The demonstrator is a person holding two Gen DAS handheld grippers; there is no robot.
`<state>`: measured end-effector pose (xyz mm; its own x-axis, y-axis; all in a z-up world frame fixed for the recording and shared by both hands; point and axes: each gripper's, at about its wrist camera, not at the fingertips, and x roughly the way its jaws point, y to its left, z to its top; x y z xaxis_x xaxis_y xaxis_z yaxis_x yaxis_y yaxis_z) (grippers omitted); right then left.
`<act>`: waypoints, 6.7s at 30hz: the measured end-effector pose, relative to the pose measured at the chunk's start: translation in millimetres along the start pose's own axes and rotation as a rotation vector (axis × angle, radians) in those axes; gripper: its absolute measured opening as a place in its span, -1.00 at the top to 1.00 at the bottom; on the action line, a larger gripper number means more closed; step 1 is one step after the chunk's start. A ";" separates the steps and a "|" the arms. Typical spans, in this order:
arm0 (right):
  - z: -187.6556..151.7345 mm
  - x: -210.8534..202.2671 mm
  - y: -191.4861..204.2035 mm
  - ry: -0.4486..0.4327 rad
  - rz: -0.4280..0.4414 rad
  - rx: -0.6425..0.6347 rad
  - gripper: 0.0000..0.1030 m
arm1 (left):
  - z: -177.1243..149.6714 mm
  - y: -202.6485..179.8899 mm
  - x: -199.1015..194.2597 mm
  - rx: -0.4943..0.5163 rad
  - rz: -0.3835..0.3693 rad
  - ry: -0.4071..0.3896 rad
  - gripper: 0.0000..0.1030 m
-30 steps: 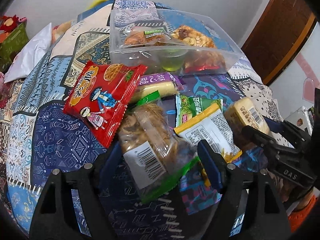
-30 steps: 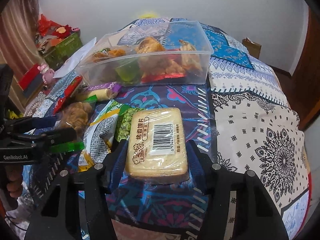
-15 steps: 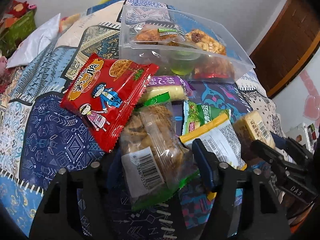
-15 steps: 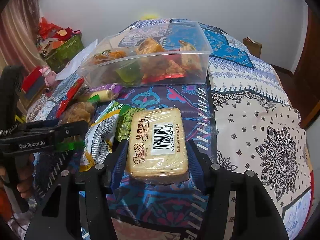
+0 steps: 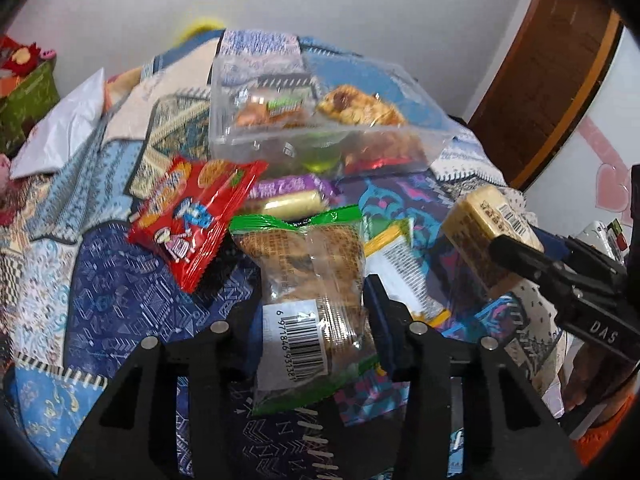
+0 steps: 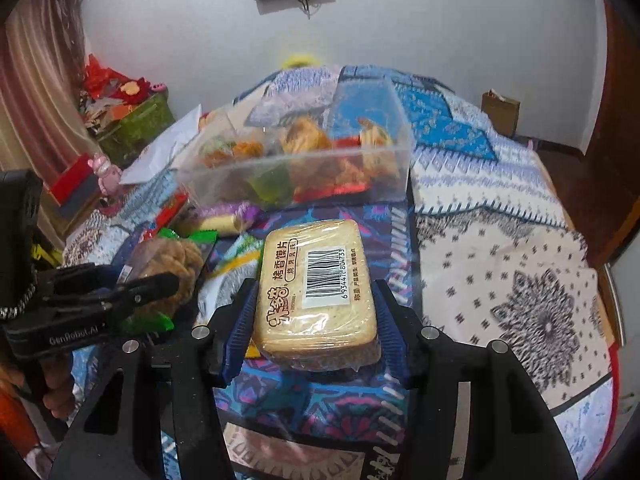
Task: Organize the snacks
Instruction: 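Carry the cookie bag and cracker pack over the clear box and release both, then lower the left gripper to the red noodle-snack bag while the right grasps the white-yellow bag, then grasp the red noodle-snack bag with the left gripper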
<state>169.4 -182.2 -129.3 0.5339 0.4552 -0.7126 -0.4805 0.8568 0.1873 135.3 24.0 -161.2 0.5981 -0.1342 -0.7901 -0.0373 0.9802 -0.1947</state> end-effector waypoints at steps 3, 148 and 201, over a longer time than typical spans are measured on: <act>8.7 -6.8 -0.2 -0.031 -0.003 -0.001 -0.03 | 6.2 -3.2 -10.0 0.008 -0.002 -0.030 0.12; -17.1 42.7 18.3 0.150 0.091 0.057 0.33 | 26.4 89.3 41.2 -0.054 0.224 -0.021 0.26; -20.6 43.5 2.6 0.186 0.157 0.152 0.13 | -13.3 30.5 14.5 0.308 0.156 0.085 -0.36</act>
<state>177.1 -165.2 -173.7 0.3174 0.5448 -0.7762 -0.4301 0.8121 0.3942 132.2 50.0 -186.3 0.5353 0.0212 -0.8444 0.1281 0.9861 0.1059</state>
